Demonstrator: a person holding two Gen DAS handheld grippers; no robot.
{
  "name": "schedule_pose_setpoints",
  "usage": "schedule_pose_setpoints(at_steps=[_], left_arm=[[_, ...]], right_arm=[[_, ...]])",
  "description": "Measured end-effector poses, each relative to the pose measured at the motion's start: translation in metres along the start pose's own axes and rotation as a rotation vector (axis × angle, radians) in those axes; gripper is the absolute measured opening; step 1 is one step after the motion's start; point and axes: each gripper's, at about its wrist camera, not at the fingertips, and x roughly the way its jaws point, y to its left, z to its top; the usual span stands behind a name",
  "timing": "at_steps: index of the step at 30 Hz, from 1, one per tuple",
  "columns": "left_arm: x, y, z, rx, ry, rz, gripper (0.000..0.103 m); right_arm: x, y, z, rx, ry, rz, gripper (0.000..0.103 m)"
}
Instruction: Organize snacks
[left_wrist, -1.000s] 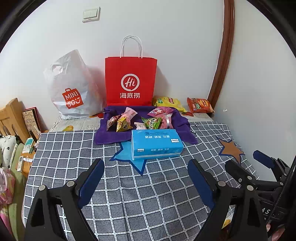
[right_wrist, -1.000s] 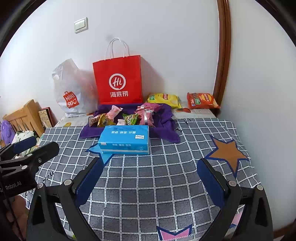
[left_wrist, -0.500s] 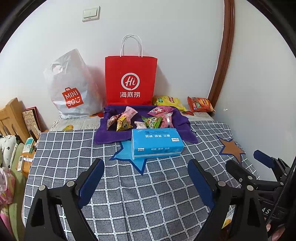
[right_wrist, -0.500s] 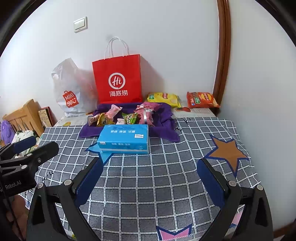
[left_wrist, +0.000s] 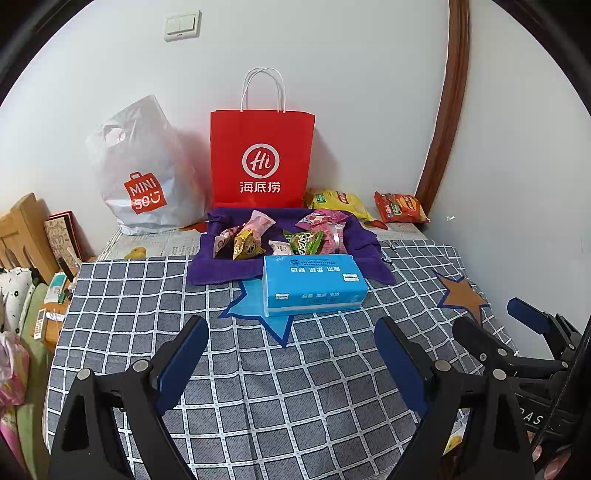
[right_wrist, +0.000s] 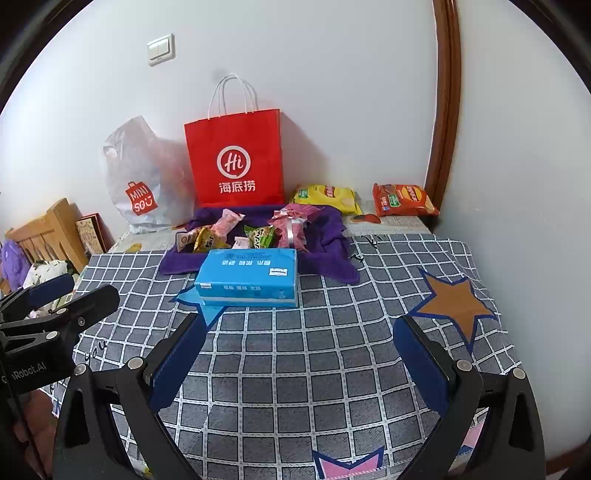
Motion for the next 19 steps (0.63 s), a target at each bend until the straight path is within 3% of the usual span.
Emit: schedule_pose_setpoints(at_steps=[19], left_arm=[[0.0014, 0.0035, -0.0028, -0.003, -0.003, 0.003, 0.091]], right_arm=[[-0.0014, 0.0009, 0.0015, -0.004, -0.002, 0.004, 0.100]])
